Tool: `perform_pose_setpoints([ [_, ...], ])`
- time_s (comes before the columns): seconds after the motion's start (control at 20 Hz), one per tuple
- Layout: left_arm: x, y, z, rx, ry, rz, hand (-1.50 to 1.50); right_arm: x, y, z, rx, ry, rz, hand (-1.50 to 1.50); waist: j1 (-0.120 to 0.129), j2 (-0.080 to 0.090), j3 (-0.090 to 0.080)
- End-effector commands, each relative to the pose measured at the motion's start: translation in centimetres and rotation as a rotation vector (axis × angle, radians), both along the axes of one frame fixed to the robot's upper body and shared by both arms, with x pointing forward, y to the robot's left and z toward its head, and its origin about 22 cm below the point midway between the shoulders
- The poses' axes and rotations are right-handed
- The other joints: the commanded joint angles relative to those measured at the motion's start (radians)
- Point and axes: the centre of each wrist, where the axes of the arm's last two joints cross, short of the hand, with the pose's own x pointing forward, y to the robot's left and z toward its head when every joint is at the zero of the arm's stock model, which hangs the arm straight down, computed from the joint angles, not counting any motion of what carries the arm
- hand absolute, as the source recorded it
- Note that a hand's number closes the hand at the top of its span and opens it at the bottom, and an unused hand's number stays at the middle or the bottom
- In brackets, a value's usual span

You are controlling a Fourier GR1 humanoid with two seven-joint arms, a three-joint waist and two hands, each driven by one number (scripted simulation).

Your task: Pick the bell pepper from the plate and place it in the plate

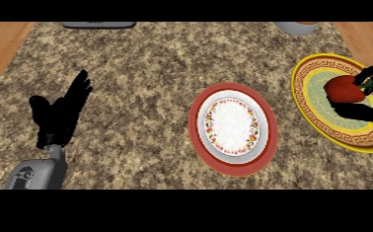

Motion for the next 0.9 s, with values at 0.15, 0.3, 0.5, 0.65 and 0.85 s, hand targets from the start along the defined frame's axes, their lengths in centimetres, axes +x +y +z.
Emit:
perform_pose_setpoints([
  [0.15, 0.0, -0.4, -0.1, 0.004, -0.008, -0.012, 0.0, 0.3, -6.6, -3.3, -0.057, 0.173, -0.017, 1.5, 0.008, 0.003, 0.001],
  [0.3, 1.9, 0.0, 1.1, -0.002, -0.007, -0.025, 0.0, 2.3, -6.4, -4.5, 0.108, 0.234, 0.014, 1.5, 0.013, 0.007, 0.001],
  [0.5, 0.3, -0.8, -0.4, -0.011, 0.0, -0.02, 0.0, 1.3, -10.3, -4.3, 0.11, 0.324, 0.105, -1.5, 0.011, 0.003, 0.001],
  [0.65, 1.3, -0.9, 1.3, 0.0, -0.003, -0.006, 0.0, 2.2, -9.5, -5.9, 0.093, 0.21, 0.17, -1.5, 0.01, 0.004, 0.001],
  [0.85, 0.1, 0.5, -0.6, 0.0, -0.003, -0.002, 0.0, 3.9, -8.2, -3.1, 0.106, 0.001, 0.237, -1.5, 0.002, 0.0, 0.0],
])
